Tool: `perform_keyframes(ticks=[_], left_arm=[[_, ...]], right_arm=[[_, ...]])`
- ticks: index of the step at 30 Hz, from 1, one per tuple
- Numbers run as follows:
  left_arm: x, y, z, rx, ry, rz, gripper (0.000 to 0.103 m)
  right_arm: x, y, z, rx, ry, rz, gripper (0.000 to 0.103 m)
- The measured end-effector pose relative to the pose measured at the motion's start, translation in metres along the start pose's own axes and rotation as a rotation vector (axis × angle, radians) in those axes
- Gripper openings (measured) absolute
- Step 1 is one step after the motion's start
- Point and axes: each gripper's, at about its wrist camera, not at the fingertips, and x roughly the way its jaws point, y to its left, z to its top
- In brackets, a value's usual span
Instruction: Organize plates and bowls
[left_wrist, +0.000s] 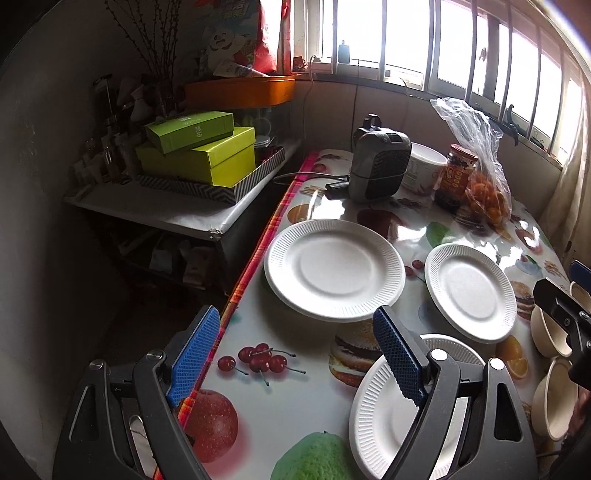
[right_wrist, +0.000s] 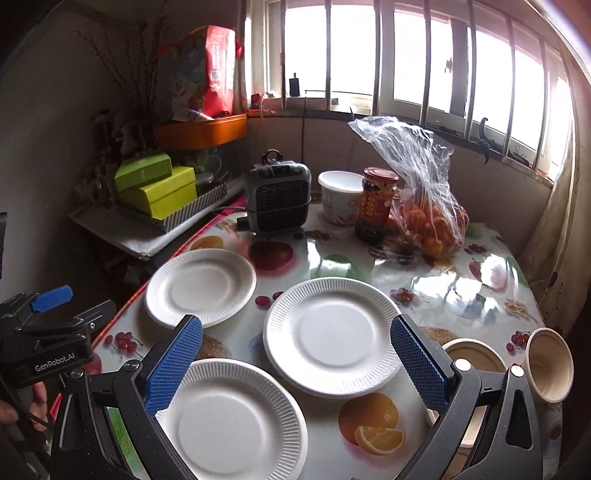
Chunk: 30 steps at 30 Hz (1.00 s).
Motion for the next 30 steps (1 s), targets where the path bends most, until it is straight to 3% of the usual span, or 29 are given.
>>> perform_keyframes(ticks=[13,27,30], left_arm=[[0.05,0.028,0.031,-0.037,0.05,0.001,0.085],[0.106,0.048,0.04,-0.109,0.143,-0.078,0.085],[0.118,0.048,0.041,-0.112,0.162,-0.097,0.078]], right_arm=[[0.068,0.022,0.038,-0.097,0.041,0.053,0.103],[0.15,0.033,0.052,-0.12,0.18,0.206,0.103],[0.168,0.034,0.053,-0.119,0.226,0.231,0.098]])
